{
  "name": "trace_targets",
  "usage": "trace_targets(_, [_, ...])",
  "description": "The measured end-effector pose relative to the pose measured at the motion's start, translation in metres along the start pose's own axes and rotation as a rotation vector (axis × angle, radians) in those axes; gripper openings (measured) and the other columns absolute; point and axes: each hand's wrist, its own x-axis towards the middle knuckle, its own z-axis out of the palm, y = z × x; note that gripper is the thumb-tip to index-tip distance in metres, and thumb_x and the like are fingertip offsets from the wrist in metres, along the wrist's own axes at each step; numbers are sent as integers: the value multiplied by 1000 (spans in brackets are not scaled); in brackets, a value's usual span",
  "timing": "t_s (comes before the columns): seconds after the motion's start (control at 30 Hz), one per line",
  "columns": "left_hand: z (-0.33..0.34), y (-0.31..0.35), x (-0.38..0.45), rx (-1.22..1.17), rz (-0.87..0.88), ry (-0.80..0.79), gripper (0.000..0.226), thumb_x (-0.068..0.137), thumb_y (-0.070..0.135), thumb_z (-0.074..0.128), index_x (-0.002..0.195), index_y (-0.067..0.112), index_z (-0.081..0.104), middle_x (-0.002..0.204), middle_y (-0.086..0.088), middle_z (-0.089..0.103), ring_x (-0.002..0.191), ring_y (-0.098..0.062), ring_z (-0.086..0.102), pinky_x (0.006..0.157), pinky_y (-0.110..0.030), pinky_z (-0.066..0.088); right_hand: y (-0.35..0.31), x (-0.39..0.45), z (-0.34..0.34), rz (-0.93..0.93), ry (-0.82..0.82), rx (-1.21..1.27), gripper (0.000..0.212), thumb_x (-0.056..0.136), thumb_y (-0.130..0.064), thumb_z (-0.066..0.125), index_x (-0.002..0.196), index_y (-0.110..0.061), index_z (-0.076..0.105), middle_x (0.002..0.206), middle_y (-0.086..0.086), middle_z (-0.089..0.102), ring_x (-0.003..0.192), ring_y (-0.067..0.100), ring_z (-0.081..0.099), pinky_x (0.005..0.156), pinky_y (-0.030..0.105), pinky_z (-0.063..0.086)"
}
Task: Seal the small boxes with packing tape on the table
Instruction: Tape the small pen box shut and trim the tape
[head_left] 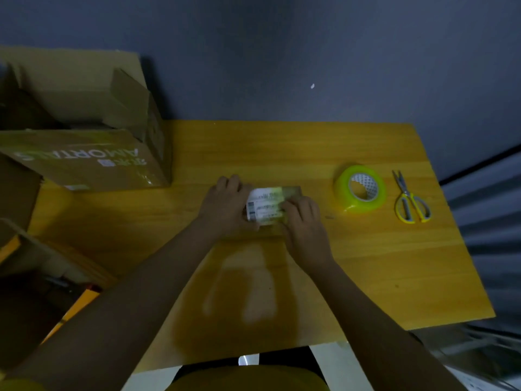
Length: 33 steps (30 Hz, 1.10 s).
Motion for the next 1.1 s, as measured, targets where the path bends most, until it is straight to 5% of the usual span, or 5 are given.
trace_targets(0.43, [54,5,-14,102,41,300,83,67,80,32,104,11,57,90,-7,63,73,-26,58,65,-36,44,-12,48,18,90,-702,-276,118,75,-74,60,152,-3,6,158,12,17,147,26,13,116,54,0])
trace_targets(0.6, [52,7,-12,80,28,296,84,65,84,37,99,10,61,85,-7,61,68,-27,57,62,-35,42,-18,27,24,100,-491,-297,96,73,-60,66,140,3,38,139,19,50,132,32,46,109,61,28])
trace_targets(0.73, [48,10,-13,82,-9,236,78,62,79,46,95,10,65,83,-8,61,66,-28,57,60,-36,44,-33,-15,24,107,-316,-190,68,84,-23,36,145,4,26,151,23,34,142,35,27,115,49,18])
trace_targets(0.93, [49,17,-26,141,16,298,82,52,72,72,104,11,55,87,-6,61,73,-25,57,67,-37,45,-31,-35,-6,66,-275,73,58,84,-28,42,133,2,50,141,22,48,133,33,42,103,51,44])
trace_targets(1.1, [67,23,-62,324,112,350,65,69,38,78,118,9,47,109,-12,57,94,-30,50,85,-44,36,-10,-15,-14,68,-530,47,66,97,-46,42,147,-5,34,153,18,32,142,34,28,112,42,26])
